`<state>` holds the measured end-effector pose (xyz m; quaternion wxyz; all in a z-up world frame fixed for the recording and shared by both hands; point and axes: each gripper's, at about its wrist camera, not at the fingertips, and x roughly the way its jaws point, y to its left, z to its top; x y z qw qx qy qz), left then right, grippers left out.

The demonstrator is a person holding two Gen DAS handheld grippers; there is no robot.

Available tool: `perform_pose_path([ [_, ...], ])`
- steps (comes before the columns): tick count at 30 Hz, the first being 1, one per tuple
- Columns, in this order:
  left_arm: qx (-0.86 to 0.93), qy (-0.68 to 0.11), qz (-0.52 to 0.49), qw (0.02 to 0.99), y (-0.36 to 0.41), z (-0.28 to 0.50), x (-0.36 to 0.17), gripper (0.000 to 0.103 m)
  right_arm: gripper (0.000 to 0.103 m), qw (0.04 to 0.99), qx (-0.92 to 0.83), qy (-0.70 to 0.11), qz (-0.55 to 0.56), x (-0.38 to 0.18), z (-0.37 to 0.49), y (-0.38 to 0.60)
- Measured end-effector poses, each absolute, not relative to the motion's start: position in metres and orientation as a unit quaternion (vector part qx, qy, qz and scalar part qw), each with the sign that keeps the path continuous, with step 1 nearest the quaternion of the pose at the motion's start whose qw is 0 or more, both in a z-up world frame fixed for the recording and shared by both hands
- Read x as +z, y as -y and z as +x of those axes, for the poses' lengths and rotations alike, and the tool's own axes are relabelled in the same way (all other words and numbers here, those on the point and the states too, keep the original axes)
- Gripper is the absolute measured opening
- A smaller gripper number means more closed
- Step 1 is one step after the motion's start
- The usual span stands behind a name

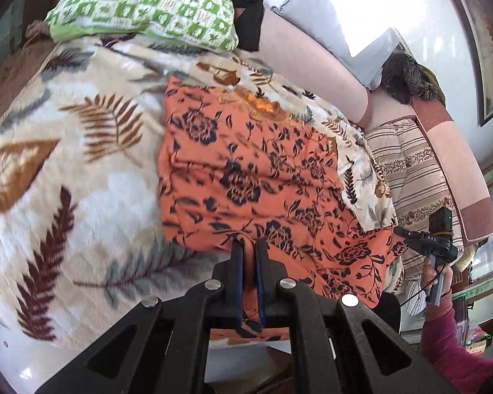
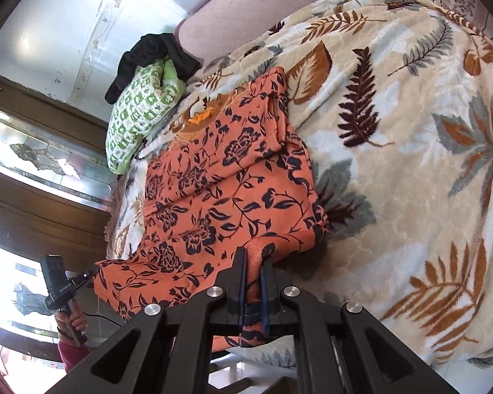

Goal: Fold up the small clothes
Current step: 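Lift the hem with both grippers and fold it toward the collar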

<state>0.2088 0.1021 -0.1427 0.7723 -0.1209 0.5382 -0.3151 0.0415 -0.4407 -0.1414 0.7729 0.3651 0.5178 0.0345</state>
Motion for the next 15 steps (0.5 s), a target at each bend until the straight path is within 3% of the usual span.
perform_pose_path([
  [7, -0.289, -0.531, -0.140, 0.785, -0.102, 0.278, -0.126, 0.003, 0.007, 0.784, 0.044, -0.493, 0.374, -0.123, 0.107, 0.454],
  [12, -0.259, -0.553, -0.148, 0.778, -0.102, 0.314, -0.144, 0.003, 0.007, 0.783, 0.027, -0.492, 0.379, -0.138, 0.171, 0.470],
  [15, -0.227, -0.586, -0.069, 0.775, -0.094, 0.288, -0.171, 0.004, 0.007, 0.777, 0.021, -0.502, 0.379, -0.156, 0.177, 0.471],
])
